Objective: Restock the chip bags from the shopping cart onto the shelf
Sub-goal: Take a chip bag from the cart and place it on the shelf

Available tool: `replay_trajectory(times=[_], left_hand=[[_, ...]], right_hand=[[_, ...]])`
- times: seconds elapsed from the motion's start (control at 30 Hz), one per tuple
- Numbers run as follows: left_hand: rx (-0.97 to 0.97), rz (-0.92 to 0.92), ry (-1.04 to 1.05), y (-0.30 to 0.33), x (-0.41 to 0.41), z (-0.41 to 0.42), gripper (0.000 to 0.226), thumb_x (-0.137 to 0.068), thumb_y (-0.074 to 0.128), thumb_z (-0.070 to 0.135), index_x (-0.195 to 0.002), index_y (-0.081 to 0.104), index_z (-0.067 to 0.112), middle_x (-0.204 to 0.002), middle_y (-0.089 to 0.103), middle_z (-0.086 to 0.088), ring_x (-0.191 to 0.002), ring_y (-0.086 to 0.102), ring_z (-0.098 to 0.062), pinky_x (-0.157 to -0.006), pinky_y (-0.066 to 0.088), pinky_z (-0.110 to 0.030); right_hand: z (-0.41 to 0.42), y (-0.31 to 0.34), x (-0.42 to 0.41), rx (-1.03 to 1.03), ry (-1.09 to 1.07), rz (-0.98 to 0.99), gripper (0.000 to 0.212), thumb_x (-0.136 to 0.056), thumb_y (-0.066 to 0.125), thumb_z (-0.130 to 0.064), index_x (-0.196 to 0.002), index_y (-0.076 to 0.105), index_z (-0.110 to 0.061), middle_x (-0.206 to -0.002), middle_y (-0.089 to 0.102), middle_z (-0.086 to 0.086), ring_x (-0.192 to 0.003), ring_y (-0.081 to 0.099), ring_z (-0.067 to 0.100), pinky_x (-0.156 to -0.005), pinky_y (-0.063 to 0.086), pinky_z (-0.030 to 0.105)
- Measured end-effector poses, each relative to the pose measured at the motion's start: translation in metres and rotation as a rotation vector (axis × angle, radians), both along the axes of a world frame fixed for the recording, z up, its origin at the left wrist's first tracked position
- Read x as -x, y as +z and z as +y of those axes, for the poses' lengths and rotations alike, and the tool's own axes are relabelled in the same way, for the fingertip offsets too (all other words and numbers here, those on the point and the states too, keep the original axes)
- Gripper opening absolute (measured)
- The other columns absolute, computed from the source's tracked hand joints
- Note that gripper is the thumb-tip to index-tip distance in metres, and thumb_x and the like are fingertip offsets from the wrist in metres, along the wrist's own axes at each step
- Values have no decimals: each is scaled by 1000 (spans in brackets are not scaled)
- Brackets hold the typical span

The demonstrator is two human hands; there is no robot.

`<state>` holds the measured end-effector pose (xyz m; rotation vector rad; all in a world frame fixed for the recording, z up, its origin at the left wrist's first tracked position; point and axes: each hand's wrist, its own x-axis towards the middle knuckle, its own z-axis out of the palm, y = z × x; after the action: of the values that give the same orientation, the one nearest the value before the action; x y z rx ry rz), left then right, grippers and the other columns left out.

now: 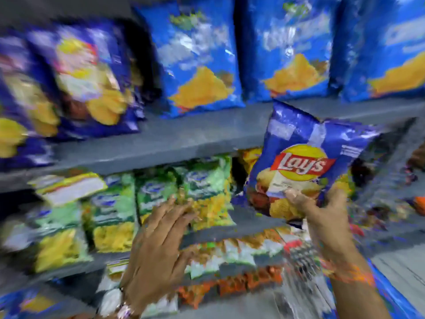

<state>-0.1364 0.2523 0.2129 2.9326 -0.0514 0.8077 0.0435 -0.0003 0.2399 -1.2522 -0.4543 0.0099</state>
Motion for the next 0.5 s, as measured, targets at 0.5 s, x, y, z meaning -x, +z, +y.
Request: replay_trajectory(times=[0.5], left_hand=[[-64, -237, 526, 65, 126, 197, 63, -103, 33, 52, -141, 52, 5, -146, 53, -12, -138, 48, -36, -127, 20, -46]], right_hand=[[291, 117, 47, 42, 406, -238, 23, -69, 87, -27, -89, 81, -17, -91, 82, 2, -84, 75, 19, -84, 63, 50]])
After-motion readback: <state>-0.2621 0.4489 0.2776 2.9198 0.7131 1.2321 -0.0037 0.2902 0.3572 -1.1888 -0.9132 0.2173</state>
